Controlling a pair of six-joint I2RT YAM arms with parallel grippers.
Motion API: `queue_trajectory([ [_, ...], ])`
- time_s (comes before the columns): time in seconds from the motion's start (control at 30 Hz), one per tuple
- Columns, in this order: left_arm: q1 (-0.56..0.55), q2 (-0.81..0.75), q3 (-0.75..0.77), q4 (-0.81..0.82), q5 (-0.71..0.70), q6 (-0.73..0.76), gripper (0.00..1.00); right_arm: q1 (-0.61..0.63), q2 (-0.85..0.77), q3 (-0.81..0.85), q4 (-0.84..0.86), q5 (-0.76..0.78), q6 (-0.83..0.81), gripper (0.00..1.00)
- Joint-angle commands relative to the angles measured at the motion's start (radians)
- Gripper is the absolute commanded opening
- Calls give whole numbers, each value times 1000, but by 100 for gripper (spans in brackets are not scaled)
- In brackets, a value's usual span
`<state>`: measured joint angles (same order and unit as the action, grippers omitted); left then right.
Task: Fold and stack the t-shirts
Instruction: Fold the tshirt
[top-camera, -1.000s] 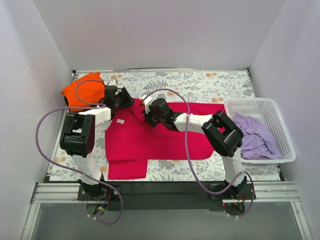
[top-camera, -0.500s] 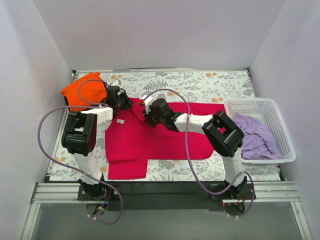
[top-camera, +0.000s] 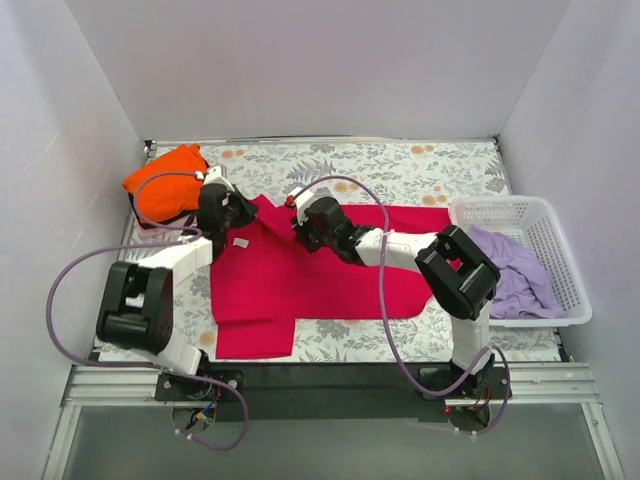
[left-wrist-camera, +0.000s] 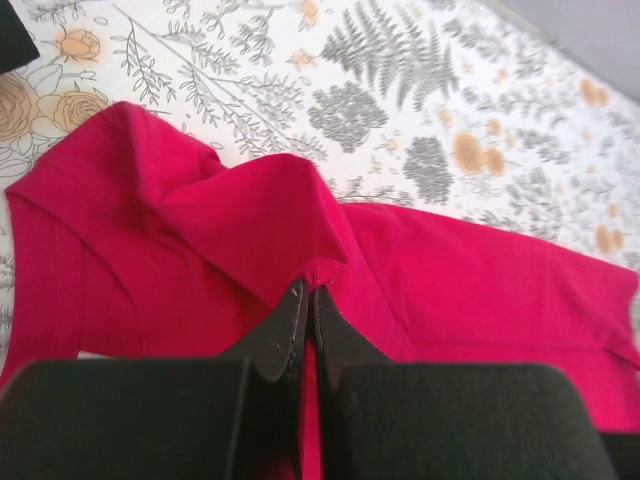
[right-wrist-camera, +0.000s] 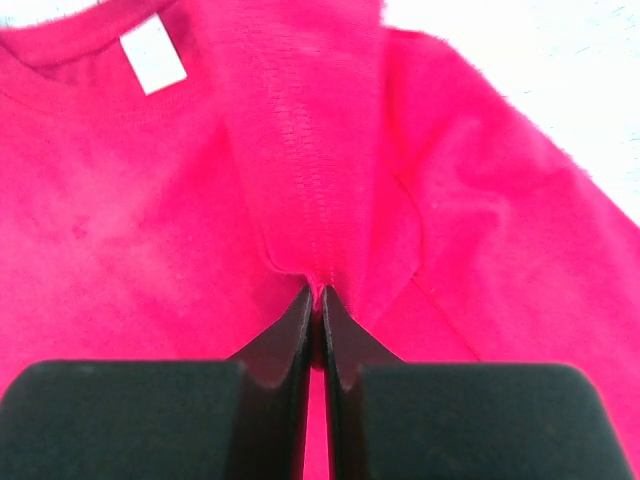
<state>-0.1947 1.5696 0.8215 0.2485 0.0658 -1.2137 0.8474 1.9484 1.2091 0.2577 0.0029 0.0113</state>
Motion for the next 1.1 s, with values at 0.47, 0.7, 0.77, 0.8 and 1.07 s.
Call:
queue_trajectory([
  [0.47,-55,-374,-268,-60,-119,-67,0,7,-80,-45,40,-44,6,1],
  [0.7,-66,-453,-338,-117,-136,-79,0,9,-92,-81,41,-70,7,1],
  [0.77,-66,-473,-357,-141,-138,-83,0,10,-103,-95,41,-69,9,1],
  [0.8,-66,-480,-361,-150,-136,-83,0,9,-106,-106,43,-70,10,1],
  [1.07,-74,-660,-407,-244,-142,-90,81,12,-152,-161,44,-90,18,31],
])
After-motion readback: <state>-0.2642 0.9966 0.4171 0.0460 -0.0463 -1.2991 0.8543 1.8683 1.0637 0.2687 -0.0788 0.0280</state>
